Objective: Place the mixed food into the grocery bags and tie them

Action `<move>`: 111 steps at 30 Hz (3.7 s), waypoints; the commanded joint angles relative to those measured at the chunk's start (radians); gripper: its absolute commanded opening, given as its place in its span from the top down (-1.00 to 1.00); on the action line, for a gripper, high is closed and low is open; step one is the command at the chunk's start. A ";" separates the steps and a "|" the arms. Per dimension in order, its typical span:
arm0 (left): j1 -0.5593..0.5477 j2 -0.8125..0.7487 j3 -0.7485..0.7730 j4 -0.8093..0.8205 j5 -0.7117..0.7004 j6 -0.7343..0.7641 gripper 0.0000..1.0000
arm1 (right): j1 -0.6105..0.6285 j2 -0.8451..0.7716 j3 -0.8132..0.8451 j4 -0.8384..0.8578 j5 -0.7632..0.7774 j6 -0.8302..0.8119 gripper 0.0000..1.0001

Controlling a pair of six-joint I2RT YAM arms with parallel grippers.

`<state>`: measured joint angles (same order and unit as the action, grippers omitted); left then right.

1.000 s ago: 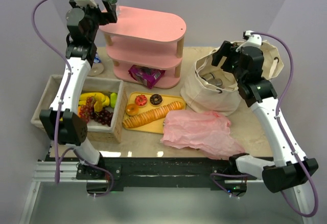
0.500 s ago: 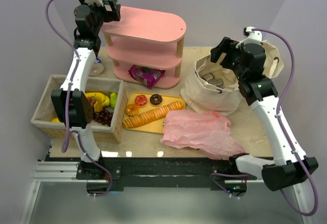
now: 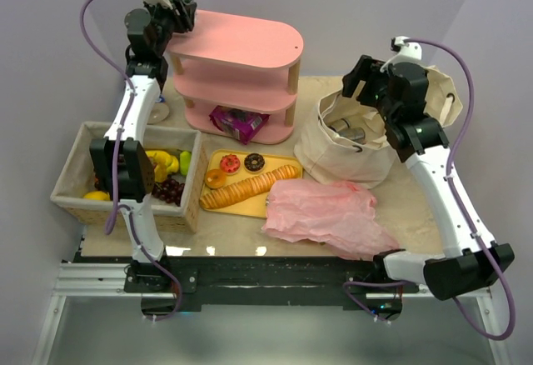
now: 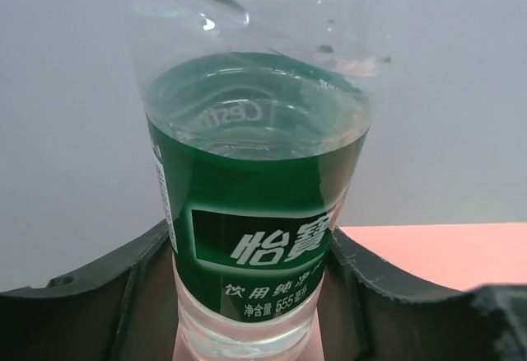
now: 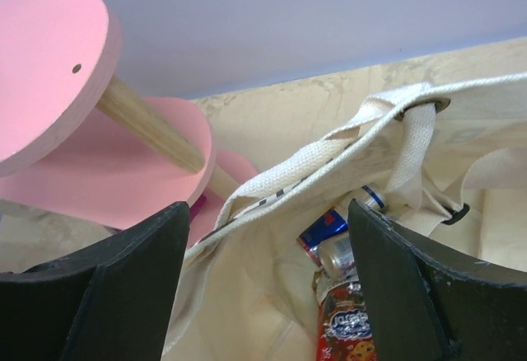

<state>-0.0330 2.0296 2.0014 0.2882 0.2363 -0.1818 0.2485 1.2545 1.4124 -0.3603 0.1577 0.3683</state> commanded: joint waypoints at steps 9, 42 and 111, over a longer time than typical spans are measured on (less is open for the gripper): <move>-0.008 -0.081 0.040 0.115 0.086 -0.030 0.55 | 0.003 0.029 0.217 0.076 -0.067 -0.157 -0.57; -0.395 -0.557 -0.535 -0.021 0.409 -0.245 0.61 | 0.222 0.410 0.623 0.264 -0.620 -0.009 -0.97; -0.255 -0.718 -0.714 -0.409 -0.153 -0.272 -0.89 | 0.459 0.230 0.193 -0.399 -0.264 -0.200 -0.79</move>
<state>-0.2947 1.3609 1.2823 -0.1055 0.1265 -0.4522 0.7109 1.4624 1.6699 -0.6254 -0.0536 0.1005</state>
